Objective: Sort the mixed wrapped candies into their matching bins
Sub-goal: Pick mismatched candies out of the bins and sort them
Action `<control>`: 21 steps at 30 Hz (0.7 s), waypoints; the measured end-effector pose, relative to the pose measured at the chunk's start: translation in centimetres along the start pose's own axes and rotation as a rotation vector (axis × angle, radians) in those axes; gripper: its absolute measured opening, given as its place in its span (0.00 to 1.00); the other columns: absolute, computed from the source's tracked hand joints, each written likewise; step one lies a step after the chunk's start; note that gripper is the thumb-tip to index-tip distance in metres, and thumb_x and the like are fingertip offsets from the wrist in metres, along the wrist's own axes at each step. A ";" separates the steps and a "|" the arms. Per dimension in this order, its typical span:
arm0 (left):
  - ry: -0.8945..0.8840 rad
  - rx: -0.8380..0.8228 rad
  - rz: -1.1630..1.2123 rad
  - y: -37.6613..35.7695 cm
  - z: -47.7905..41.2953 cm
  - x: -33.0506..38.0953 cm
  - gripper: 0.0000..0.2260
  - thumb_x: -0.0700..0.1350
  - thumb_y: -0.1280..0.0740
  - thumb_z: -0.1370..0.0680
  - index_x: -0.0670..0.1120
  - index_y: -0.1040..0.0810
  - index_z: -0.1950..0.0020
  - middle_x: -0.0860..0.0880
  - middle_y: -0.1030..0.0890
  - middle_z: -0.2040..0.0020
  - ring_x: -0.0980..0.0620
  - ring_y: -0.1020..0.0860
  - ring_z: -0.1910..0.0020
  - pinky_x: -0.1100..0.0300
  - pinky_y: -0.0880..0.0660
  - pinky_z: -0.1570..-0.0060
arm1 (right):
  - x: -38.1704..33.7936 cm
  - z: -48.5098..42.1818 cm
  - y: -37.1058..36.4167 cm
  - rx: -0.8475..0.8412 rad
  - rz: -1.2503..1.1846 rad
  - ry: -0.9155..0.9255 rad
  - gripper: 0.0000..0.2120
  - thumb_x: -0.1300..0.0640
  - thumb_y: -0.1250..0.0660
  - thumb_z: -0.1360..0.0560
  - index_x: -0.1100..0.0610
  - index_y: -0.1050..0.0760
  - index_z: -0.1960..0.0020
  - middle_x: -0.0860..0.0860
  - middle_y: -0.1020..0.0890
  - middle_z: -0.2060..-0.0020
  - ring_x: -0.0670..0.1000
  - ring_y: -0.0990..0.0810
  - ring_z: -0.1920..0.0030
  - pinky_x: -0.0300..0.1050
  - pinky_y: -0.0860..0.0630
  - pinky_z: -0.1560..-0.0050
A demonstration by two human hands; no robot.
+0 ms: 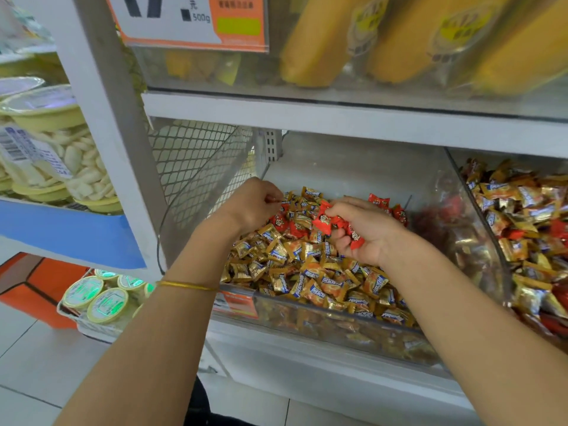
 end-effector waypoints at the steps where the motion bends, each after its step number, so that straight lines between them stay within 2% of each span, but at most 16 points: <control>1: -0.017 -0.070 -0.097 -0.6 -0.6 -0.2 0.17 0.39 0.36 0.22 0.42 0.27 0.33 0.45 0.24 0.39 0.48 0.24 0.44 0.58 0.27 0.44 | 0.1 -0.2 0.2 0.020 -0.006 0.001 0.07 0.65 0.35 0.26 0.53 0.26 0.58 0.53 0.28 0.67 0.46 0.34 0.77 0.30 0.38 0.80; 3: -0.036 -0.218 -0.274 -1.8 -1.5 -0.5 0.21 0.39 0.36 0.23 0.45 0.31 0.30 0.45 0.30 0.31 0.45 0.30 0.34 0.55 0.33 0.34 | 0.0 -0.6 0.6 0.059 -0.029 0.016 0.07 0.64 0.35 0.25 0.54 0.27 0.58 0.53 0.29 0.66 0.46 0.35 0.76 0.30 0.38 0.80; 6: -0.009 -0.310 -0.435 -2.7 -1.7 -0.4 0.21 0.41 0.35 0.22 0.45 0.31 0.29 0.44 0.34 0.29 0.44 0.34 0.31 0.54 0.36 0.33 | -0.3 -0.9 0.9 0.086 -0.050 0.067 0.08 0.63 0.36 0.25 0.54 0.27 0.61 0.54 0.28 0.63 0.47 0.35 0.74 0.31 0.37 0.80; 10: -0.012 -0.210 -0.461 -2.4 -0.8 0.3 0.16 0.41 0.34 0.23 0.43 0.27 0.35 0.41 0.30 0.35 0.45 0.30 0.37 0.59 0.32 0.43 | -0.2 -0.6 0.8 0.088 -0.024 0.111 0.07 0.64 0.35 0.25 0.55 0.26 0.60 0.53 0.28 0.63 0.47 0.34 0.74 0.31 0.37 0.78; 14: 0.005 -0.083 -0.374 -0.7 0.9 1.2 0.16 0.41 0.34 0.23 0.45 0.26 0.35 0.41 0.33 0.35 0.45 0.29 0.39 0.61 0.34 0.40 | -0.4 0.2 1.1 0.065 -0.072 0.053 0.03 0.62 0.34 0.25 0.55 0.27 0.56 0.55 0.27 0.60 0.47 0.33 0.74 0.33 0.36 0.81; 16: 0.005 -0.050 -0.307 0.0 1.7 1.6 0.15 0.41 0.34 0.23 0.44 0.24 0.36 0.41 0.30 0.38 0.45 0.26 0.46 0.60 0.31 0.46 | -0.6 1.1 1.3 0.046 -0.084 0.018 0.04 0.60 0.34 0.25 0.56 0.27 0.50 0.56 0.25 0.58 0.47 0.32 0.76 0.33 0.36 0.82; 18: 0.007 -0.021 -0.198 0.5 2.7 2.2 0.13 0.41 0.34 0.23 0.43 0.23 0.38 0.41 0.24 0.44 0.47 0.25 0.59 0.59 0.27 0.56 | -0.7 2.2 1.6 0.022 -0.075 0.020 0.09 0.59 0.35 0.24 0.56 0.27 0.44 0.56 0.22 0.60 0.47 0.29 0.76 0.33 0.36 0.82; 19: 0.008 -0.009 -0.127 0.8 3.3 2.7 0.12 0.41 0.34 0.23 0.42 0.22 0.40 0.41 0.21 0.50 0.48 0.25 0.64 0.58 0.26 0.59 | -0.8 2.9 1.7 0.006 -0.074 0.031 0.09 0.59 0.35 0.24 0.57 0.27 0.44 0.56 0.21 0.63 0.48 0.27 0.76 0.33 0.35 0.82; 21: 0.011 0.000 -0.002 1.1 4.7 3.8 0.08 0.41 0.34 0.23 0.40 0.22 0.45 0.44 0.22 0.61 0.49 0.26 0.66 0.55 0.24 0.59 | -1.1 4.7 1.9 -0.031 -0.093 0.063 0.04 0.60 0.37 0.22 0.56 0.27 0.48 0.57 0.20 0.64 0.51 0.20 0.75 0.34 0.31 0.81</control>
Point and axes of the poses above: each hand's wrist, its own z-axis away from the middle knuckle, its own y-axis out of the back of the hand, x = y × z, the point moved 4 cm from there along -z, towards the middle knuckle
